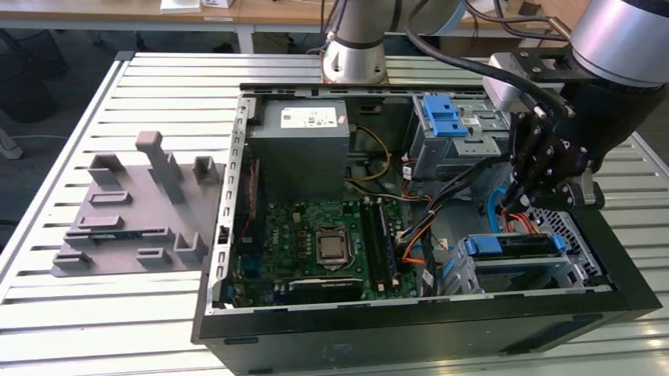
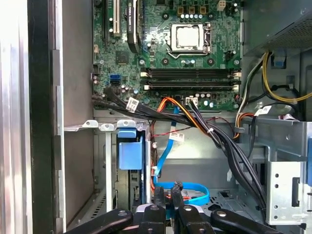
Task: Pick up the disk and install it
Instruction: 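Insert the second disk wire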
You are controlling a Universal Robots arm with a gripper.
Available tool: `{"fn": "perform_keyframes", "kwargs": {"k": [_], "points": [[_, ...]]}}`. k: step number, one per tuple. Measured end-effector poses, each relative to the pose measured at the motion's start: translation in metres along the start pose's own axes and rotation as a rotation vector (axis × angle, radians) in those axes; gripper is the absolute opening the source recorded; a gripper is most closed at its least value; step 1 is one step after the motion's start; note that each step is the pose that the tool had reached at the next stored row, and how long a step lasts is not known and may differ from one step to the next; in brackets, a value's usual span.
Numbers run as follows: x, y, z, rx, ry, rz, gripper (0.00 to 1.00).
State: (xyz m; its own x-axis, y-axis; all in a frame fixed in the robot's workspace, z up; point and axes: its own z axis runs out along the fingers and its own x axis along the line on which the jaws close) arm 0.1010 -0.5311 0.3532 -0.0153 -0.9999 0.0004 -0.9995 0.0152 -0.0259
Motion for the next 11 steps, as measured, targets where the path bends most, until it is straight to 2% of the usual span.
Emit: {"fn": "perform_keyframes", "kwargs": {"k": [5, 11], "points": [[0.0066, 0.001, 0.0017, 0.0054, -0.0004, -0.008, 0.17], [0.0101, 0.0015, 0.0035, 0.0121, -0.0007, -0.013, 0.17]]}}
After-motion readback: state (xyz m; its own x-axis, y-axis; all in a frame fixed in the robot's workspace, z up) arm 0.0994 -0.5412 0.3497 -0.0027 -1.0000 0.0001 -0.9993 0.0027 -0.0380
